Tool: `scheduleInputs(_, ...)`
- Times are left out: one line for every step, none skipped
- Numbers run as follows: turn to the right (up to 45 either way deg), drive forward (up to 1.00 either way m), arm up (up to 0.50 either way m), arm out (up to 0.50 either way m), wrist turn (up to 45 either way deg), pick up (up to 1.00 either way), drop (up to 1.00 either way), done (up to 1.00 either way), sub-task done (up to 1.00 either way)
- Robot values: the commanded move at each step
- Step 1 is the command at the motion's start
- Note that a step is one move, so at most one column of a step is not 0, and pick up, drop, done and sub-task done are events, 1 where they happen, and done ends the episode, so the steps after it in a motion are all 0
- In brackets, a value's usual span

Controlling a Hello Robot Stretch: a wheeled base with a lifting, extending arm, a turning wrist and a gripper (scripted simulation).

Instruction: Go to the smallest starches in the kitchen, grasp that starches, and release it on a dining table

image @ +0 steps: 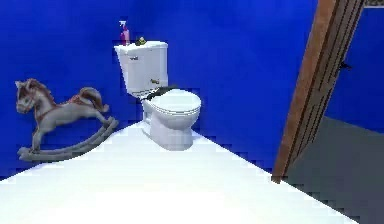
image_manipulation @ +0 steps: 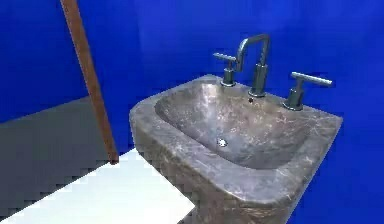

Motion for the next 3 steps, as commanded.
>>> scheduleInputs(-45.0, 0.0, 0.0, 0.0, 0.0, 0.0, 0.0, 0.0, 0.0)
scheduleInputs(-45.0, 0.0, 0.0, 0.0, 0.0, 0.0, 0.0, 0.0, 0.0)
scheduleInputs(-18.0, 0.0, 0.0, 0.0, 0.0, 0.0, 0.0, 0.0, 0.0)
